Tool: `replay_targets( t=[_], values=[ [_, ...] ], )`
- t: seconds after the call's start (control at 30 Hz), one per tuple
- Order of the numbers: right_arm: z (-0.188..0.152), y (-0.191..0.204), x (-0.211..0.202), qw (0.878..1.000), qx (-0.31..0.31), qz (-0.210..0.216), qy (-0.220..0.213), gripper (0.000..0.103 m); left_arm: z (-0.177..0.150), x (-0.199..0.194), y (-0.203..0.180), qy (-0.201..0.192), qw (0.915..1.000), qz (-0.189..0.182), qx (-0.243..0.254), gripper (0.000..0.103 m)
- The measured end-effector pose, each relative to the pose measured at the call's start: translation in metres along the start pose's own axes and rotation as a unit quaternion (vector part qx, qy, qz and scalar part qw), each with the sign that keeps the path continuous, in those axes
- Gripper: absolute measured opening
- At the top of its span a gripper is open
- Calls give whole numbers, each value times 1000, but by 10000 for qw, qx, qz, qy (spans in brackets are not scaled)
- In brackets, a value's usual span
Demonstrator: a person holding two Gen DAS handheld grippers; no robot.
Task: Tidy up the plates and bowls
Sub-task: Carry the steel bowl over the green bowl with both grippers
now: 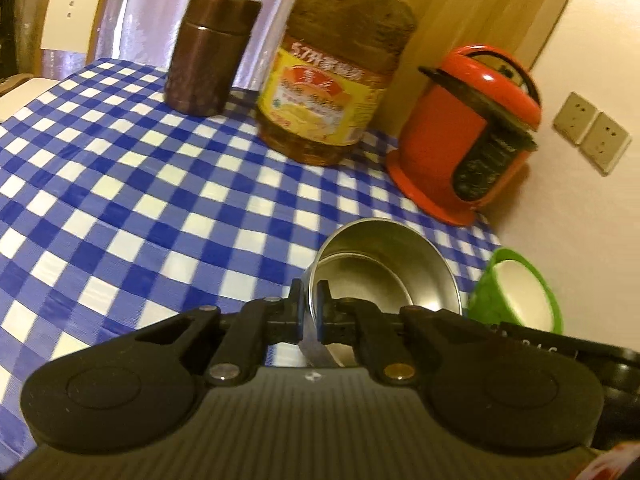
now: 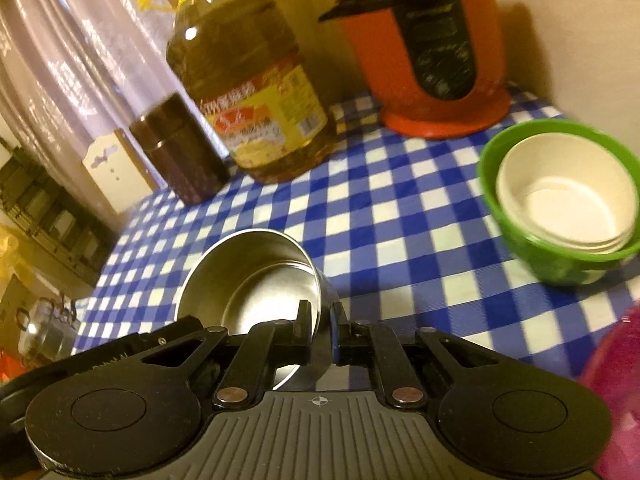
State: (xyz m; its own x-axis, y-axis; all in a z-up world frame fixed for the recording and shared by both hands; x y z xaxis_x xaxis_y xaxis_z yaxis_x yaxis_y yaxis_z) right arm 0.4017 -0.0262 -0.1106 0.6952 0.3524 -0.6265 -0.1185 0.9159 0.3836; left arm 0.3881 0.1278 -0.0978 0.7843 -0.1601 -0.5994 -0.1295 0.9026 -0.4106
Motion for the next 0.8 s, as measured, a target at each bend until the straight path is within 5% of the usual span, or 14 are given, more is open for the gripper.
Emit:
replay_targets(
  t=[0.8],
  values=[
    [14, -61, -88, 9936, 263, -623, -906, 7, -4, -11, -104, -272, 9931, -978, 580, 4]
  ],
)
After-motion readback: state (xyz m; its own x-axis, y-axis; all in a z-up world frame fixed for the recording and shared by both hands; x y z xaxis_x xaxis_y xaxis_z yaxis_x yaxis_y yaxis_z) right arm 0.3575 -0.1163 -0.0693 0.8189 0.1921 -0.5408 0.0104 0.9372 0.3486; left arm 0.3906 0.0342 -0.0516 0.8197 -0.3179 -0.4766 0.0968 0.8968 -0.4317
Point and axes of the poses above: each gripper's, at about its wrist camera, not at the fingertips, and x roughly the way its jaws point, y to its left, z to its top, the point moved 5 cm from there along x, roughly the way its jaws point, and after that the axes turned 3 degrees about -z, right-handed, at the moved point
